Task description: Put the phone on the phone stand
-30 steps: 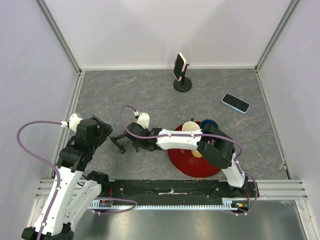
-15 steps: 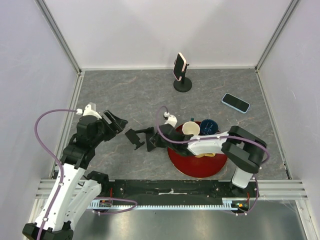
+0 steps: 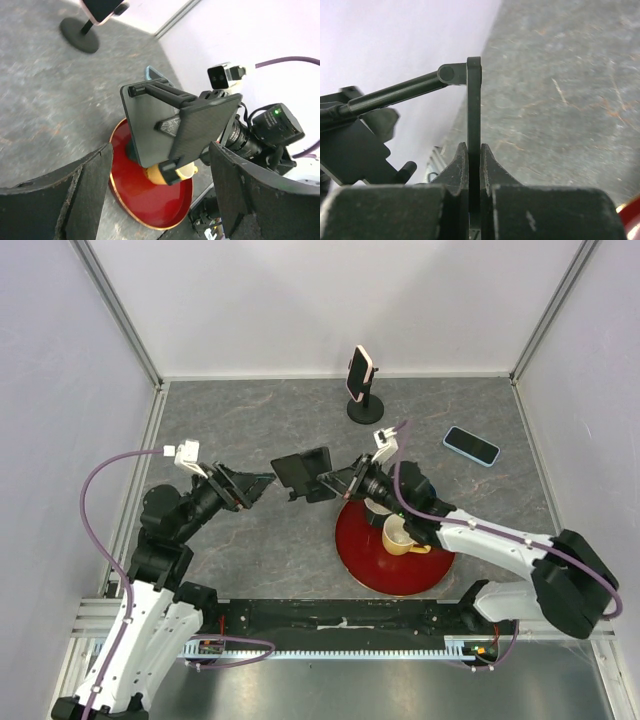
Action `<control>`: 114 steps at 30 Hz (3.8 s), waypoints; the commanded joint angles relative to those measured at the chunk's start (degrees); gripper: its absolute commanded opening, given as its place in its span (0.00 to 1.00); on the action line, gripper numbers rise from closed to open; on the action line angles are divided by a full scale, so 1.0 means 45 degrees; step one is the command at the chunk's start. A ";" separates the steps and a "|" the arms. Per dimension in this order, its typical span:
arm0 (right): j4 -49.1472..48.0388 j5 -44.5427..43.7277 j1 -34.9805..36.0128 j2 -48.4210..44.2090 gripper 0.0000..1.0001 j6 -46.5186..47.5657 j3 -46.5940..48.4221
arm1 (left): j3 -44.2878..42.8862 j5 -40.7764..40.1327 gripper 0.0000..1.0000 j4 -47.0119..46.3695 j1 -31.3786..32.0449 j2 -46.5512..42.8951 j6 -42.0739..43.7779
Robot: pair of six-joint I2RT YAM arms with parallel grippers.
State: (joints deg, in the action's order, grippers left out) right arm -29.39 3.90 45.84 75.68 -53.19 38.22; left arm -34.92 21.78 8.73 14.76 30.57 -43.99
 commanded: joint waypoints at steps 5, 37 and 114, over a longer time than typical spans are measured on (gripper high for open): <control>-0.2586 0.3545 -0.1359 -0.1661 0.00 -0.1772 -0.0230 | 0.1273 0.4256 0.78 -0.8024 0.0000 0.0782 -0.1451; 0.4581 0.5637 -0.1555 -0.3301 0.75 0.4191 0.0725 | -0.0091 0.8771 0.02 -1.1560 0.2286 0.4790 -0.2024; 0.7353 -0.7018 -0.1609 -0.2816 0.00 0.4402 0.4946 | -0.1929 0.3599 0.78 0.0051 0.0117 0.4224 0.4304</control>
State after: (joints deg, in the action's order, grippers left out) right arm 11.77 -8.86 43.09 61.01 -27.83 60.34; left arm -43.27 45.87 3.62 15.27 51.07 -29.80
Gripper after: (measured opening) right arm 0.012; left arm 0.778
